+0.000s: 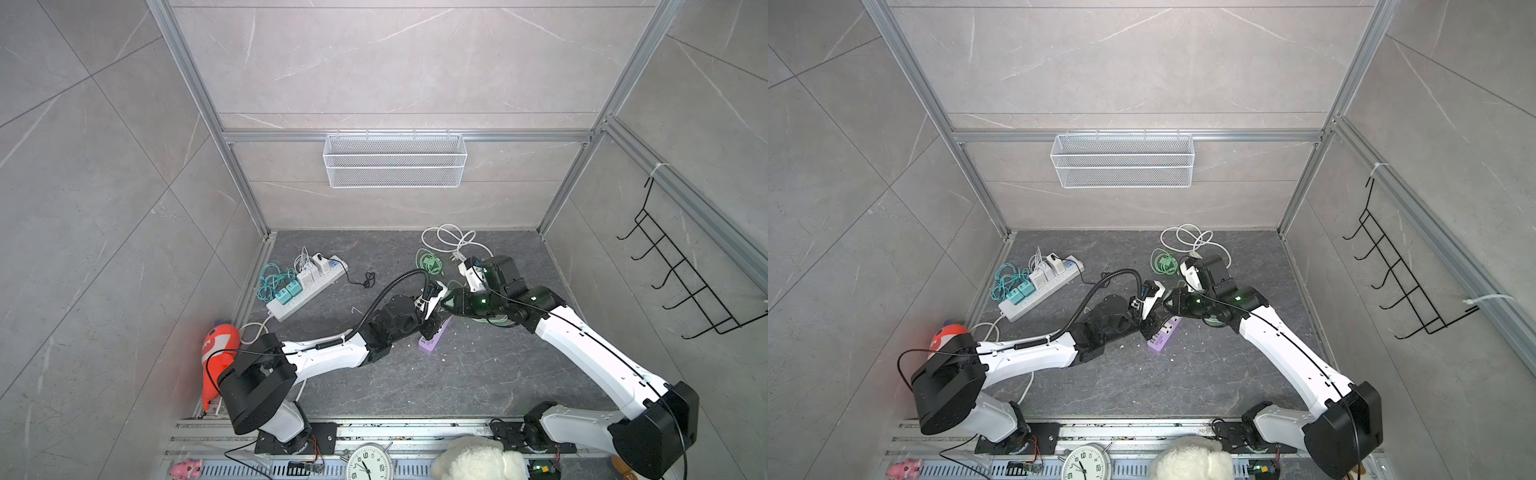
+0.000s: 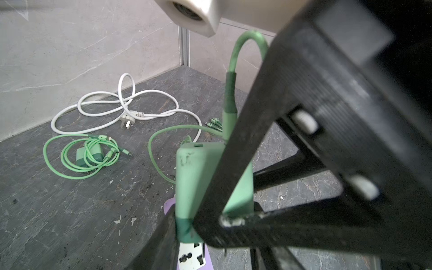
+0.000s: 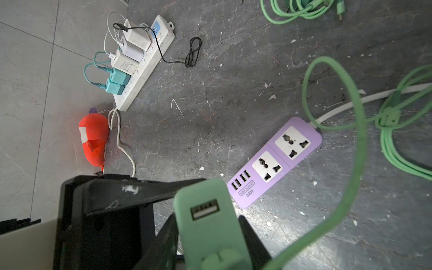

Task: Insert the plug
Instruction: 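Hold the green charger with both grippers above the purple strip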

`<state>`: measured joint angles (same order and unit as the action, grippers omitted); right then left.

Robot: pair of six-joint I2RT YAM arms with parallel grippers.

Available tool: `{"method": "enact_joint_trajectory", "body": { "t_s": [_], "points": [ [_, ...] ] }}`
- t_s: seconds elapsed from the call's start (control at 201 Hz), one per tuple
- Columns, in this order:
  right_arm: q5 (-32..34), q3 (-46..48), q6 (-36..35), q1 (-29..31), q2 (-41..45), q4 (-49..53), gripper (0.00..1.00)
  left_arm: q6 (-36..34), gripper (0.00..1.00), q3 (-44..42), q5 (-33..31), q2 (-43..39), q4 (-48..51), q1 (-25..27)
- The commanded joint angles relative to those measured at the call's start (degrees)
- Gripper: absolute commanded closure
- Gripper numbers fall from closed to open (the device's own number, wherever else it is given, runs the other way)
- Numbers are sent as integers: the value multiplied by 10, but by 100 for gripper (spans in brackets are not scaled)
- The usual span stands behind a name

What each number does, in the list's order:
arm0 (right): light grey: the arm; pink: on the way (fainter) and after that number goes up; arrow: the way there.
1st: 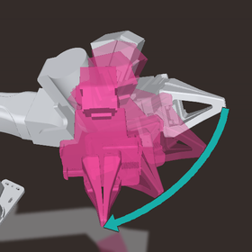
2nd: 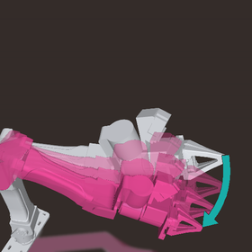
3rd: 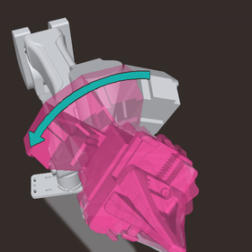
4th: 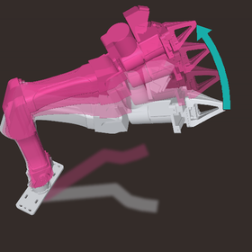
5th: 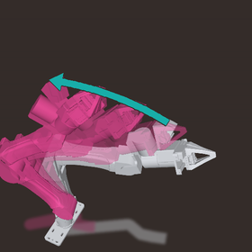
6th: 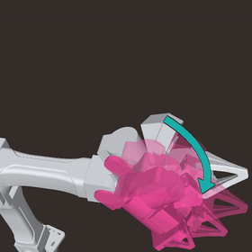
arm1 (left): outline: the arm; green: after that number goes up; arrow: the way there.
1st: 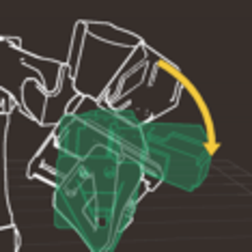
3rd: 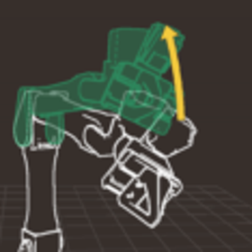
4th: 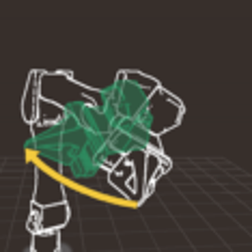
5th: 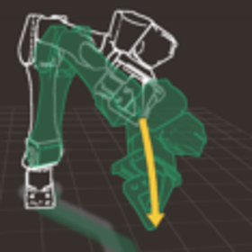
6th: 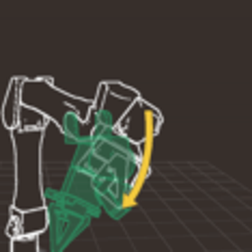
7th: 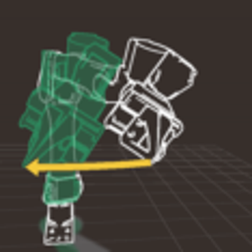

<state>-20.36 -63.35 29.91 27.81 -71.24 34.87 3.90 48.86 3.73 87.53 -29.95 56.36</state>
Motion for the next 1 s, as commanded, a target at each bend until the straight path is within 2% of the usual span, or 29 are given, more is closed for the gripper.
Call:
{"method": "enact_joint_trajectory", "body": {
  "t_s": [0.0,0.294,0.498,0.602,0.642,0.692,0.747,0.816,0.901,0.991],
  "points": [
    [-47,-8,-21,10,21,-63,57,-1,81,17,66,-3,13,13],
    [-55,-8,-27,7,37,-70,50,-5,84,10,74,-7,27,13],
    [-64,-5,-27,6,36,-78,61,-7,85,9,77,-5,39,13],
    [-61,3,-26,5,34,-88,74,-7,85,15,83,0,49,13],
    [-61,4,-26,5,34,-91,79,-5,78,18,77,1,58,14],
    [-57,6,-29,5,34,-89,84,0,62,23,62,0,70,13],
    [-45,7,-33,5,35,-85,87,0,46,25,47,-6,85,13],
    [-21,8,-37,5,34,-76,89,-2,32,27,26,-18,109,13],
    [18,6,-36,5,25,-67,89,-12,23,28,8,-38,149,13],
    [56,-6,-35,5,6,-43,90,-18,19,21,-19,-63,188,13]
  ]
}}
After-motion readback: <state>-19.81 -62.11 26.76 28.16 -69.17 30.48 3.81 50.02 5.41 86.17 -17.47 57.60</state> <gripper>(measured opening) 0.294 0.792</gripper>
